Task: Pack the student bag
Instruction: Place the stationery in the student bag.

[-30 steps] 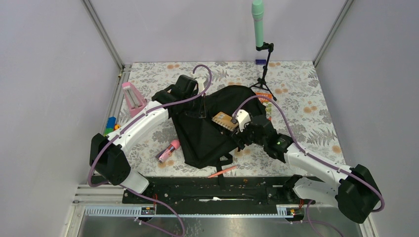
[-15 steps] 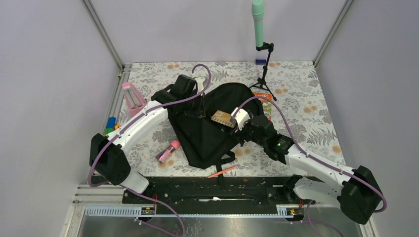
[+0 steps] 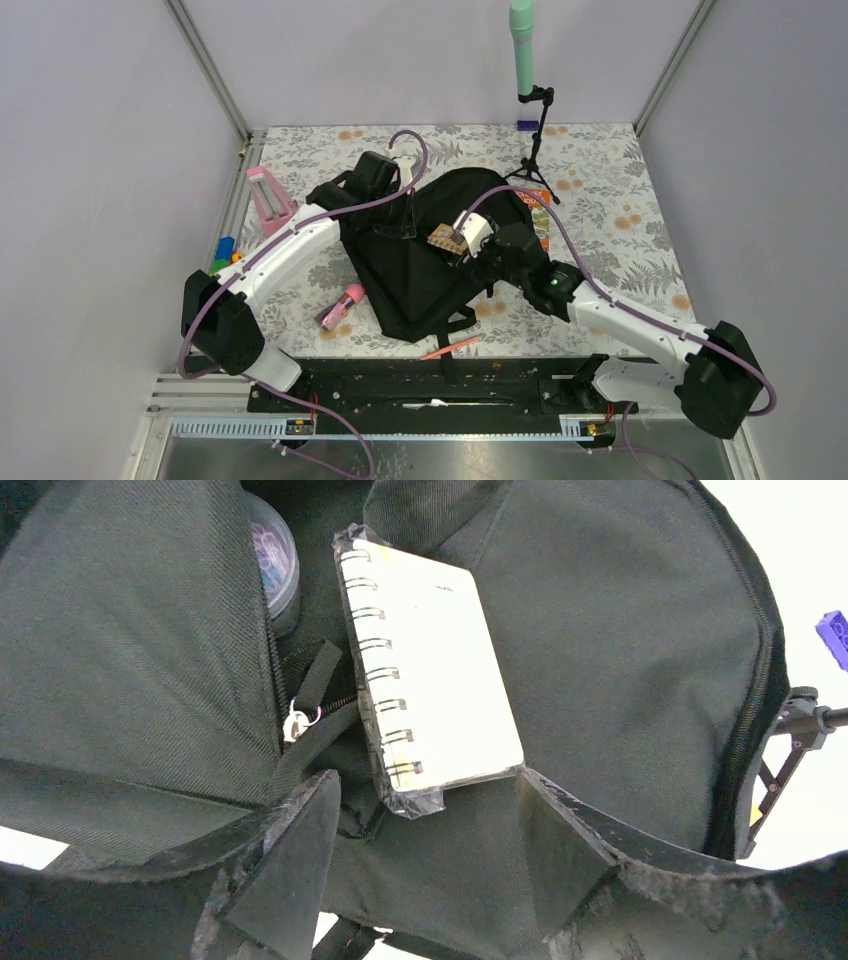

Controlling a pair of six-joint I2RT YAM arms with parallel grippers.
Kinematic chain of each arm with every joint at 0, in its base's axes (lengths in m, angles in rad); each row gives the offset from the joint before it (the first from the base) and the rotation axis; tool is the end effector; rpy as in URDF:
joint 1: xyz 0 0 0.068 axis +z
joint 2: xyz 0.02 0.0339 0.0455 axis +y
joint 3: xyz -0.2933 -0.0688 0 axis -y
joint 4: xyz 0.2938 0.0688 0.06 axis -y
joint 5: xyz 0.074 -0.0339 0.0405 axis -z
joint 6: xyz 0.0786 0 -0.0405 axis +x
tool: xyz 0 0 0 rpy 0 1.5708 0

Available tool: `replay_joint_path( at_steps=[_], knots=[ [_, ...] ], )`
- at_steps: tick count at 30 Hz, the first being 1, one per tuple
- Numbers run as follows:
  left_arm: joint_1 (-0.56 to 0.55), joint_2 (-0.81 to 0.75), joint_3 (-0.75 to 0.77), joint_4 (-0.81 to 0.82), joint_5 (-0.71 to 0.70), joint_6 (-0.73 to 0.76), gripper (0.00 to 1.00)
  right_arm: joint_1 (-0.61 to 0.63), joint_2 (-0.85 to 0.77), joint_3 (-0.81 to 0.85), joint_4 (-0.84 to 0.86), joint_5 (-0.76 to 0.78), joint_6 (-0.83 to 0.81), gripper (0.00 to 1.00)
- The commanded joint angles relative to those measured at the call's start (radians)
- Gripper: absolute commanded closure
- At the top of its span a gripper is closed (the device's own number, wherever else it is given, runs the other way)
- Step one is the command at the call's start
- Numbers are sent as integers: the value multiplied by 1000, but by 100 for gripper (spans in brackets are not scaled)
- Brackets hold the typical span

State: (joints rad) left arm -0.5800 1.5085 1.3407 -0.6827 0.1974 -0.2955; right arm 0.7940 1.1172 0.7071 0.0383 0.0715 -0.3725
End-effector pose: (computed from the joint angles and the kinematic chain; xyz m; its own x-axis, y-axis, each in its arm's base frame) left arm 0.3270 -0.2327 0.3028 -0.7895 0.1758 -0.5881 0.4345 0.8368 -0.3331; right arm 0.2331 0.2291 0.2597 0.0047 -0.5131 -0.8583 -0.7118 0.6012 -0.3633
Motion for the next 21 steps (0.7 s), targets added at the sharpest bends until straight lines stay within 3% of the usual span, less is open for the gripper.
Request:
replay_joint_path(
  at_steps=[1, 7, 15, 21],
  knots=[
    [2, -28, 40, 51, 8, 10, 100, 11, 72, 66, 8, 49, -53, 29],
    [2, -26, 39, 51, 8, 10, 100, 32, 159, 94, 3, 92, -97, 30],
    [4, -25, 41, 51, 9, 10, 100, 88, 283, 119, 57, 281, -233, 35],
    [5, -28, 41, 51, 8, 10, 100, 104, 337, 102, 99, 373, -290, 54]
  ],
)
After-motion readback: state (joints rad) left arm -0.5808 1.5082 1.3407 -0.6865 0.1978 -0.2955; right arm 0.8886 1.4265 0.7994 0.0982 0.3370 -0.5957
